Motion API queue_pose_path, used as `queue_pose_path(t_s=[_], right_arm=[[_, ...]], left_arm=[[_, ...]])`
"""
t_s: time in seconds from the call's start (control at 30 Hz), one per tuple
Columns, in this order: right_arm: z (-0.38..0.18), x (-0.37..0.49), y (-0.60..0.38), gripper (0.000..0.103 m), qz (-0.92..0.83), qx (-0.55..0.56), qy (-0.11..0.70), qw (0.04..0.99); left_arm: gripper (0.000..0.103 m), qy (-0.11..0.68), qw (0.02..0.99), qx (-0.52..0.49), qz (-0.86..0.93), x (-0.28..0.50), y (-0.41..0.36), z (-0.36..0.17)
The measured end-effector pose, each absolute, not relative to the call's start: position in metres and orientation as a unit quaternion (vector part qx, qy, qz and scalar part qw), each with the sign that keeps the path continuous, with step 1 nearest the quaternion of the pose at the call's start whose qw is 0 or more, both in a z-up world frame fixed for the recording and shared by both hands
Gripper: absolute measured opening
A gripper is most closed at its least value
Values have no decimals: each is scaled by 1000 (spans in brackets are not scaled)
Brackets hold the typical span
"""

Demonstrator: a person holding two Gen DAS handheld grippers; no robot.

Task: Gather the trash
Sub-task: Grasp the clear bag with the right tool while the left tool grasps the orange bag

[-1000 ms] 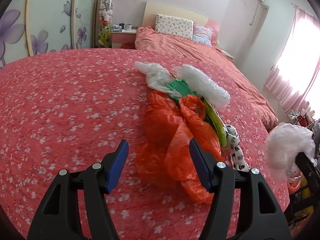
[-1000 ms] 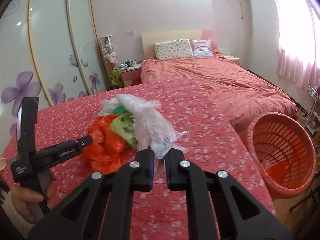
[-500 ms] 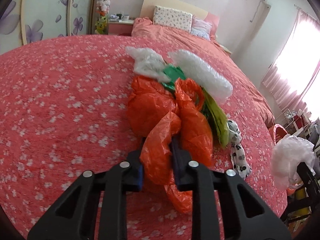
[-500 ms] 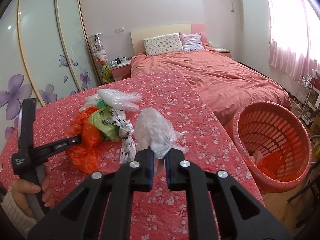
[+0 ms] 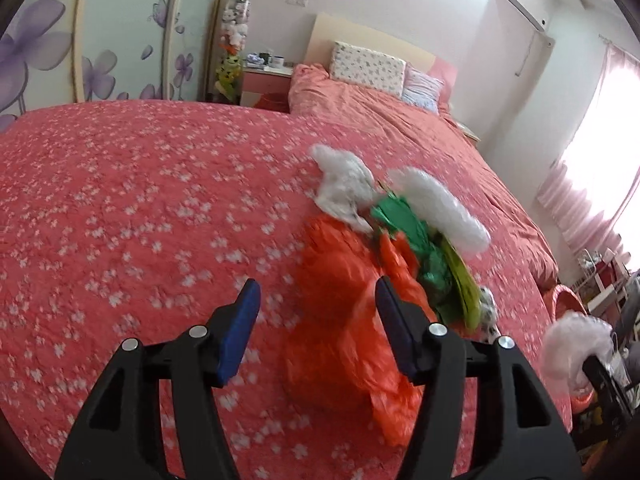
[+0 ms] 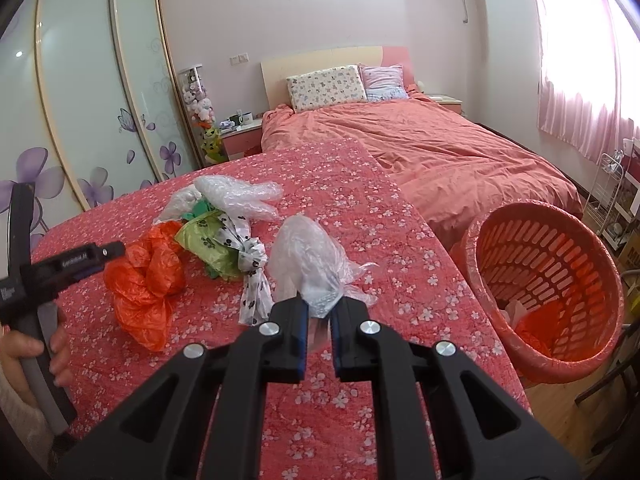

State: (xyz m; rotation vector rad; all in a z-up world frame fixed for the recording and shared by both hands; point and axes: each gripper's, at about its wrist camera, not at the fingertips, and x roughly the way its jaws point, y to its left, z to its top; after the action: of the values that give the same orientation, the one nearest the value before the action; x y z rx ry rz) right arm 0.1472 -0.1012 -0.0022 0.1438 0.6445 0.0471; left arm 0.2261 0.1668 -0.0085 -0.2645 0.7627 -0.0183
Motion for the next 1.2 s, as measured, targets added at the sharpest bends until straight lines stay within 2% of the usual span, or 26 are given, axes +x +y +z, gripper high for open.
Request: queue_pose_path(t_s=[0.17, 0.23, 0.57, 0.67, 0.73, 1.2], right_arm=[[-2, 149, -102, 10, 20, 68, 318, 946], [-3, 149, -102, 11, 19, 67, 319, 945], [-7, 150, -100, 11, 19, 64, 325, 943], [-6, 149, -100, 11, 19, 64, 325, 943], [-4, 148, -100, 11, 19, 62, 323, 944], [21, 140, -109, 11, 19, 67, 292, 954]], left_arm=[[58, 377, 918, -122, -8, 245, 167, -10], [49, 393, 913, -111, -15, 252, 162, -17], [48, 418, 901, -92, -66, 252, 125, -33], [38, 420, 900, -101, -63, 253, 126, -36], [35, 418, 900, -110, -64, 251, 130, -34], [35, 362, 928, -82, -24, 224, 144, 21]])
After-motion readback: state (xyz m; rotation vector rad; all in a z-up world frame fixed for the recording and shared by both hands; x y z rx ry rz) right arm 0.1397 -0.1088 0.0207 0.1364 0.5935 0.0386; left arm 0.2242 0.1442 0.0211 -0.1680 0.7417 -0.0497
